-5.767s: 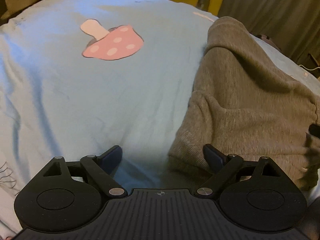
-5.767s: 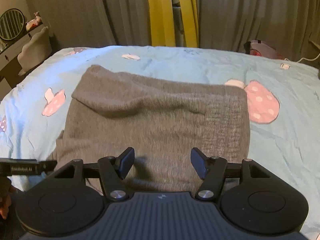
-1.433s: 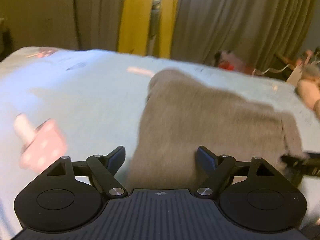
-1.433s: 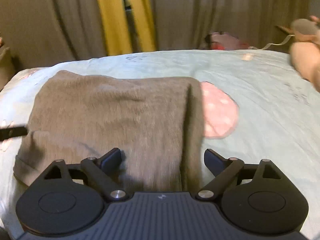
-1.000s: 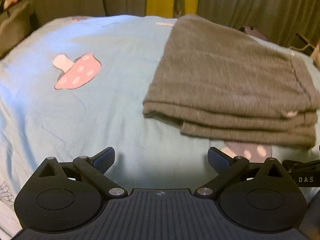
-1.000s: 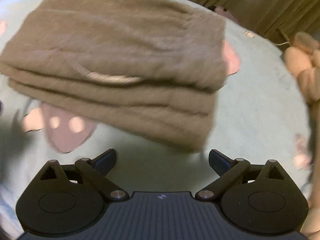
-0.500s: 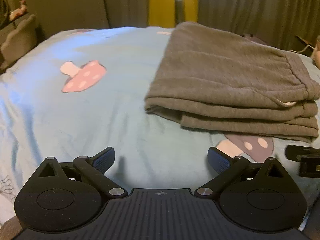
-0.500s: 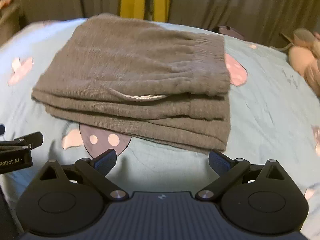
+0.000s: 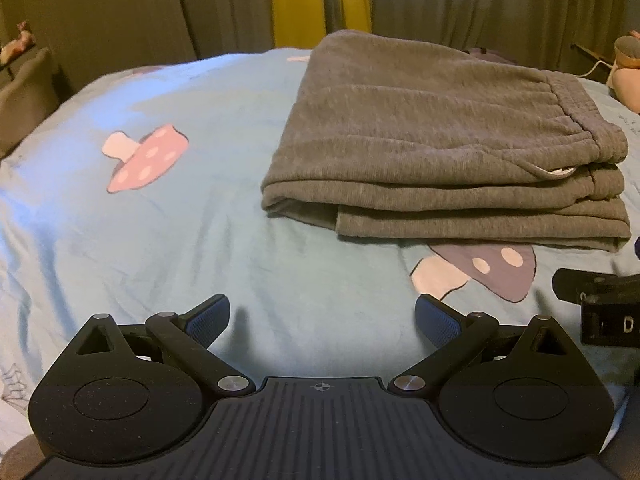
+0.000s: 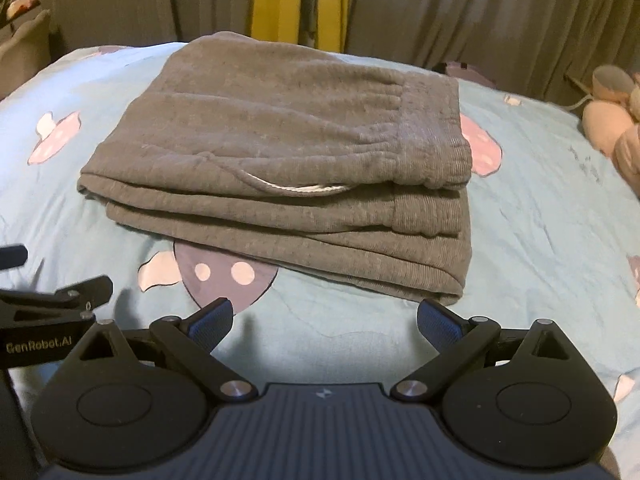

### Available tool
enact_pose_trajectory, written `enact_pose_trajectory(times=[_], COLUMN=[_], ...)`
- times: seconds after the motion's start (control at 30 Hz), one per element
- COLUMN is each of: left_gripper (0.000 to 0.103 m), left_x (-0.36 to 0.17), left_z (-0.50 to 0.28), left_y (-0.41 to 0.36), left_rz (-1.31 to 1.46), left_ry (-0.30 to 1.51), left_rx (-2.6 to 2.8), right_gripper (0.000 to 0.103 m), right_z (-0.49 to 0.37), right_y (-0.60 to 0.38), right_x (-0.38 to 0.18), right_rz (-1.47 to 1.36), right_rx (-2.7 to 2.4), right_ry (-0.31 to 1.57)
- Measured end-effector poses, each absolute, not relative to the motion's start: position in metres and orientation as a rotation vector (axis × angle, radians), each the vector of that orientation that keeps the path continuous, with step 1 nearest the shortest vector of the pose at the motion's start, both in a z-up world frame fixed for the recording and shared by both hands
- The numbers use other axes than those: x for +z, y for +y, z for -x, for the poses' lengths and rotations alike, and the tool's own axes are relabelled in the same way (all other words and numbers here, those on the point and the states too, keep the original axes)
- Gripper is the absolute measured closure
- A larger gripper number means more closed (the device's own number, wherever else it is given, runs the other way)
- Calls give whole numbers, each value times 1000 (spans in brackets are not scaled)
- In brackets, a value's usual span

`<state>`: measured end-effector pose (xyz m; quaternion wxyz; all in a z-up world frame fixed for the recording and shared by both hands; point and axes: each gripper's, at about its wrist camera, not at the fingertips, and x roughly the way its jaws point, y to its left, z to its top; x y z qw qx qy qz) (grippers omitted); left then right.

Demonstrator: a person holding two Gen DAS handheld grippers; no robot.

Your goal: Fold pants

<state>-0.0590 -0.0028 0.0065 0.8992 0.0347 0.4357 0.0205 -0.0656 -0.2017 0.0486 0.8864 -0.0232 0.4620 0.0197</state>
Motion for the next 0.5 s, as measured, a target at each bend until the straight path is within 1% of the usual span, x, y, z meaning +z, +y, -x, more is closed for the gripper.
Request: enact_pose_trajectory(times=[0.5], left_gripper=[1], left_x=[-3], left_z=[52], left_y=[-3], left_rz=[-53], left_ry=[923], left_rx=[23], right_gripper=[4], right_z=[58], right_y=[-205], right_x=[44], right_rz=[9], right_rx=[29], right_ry=[976])
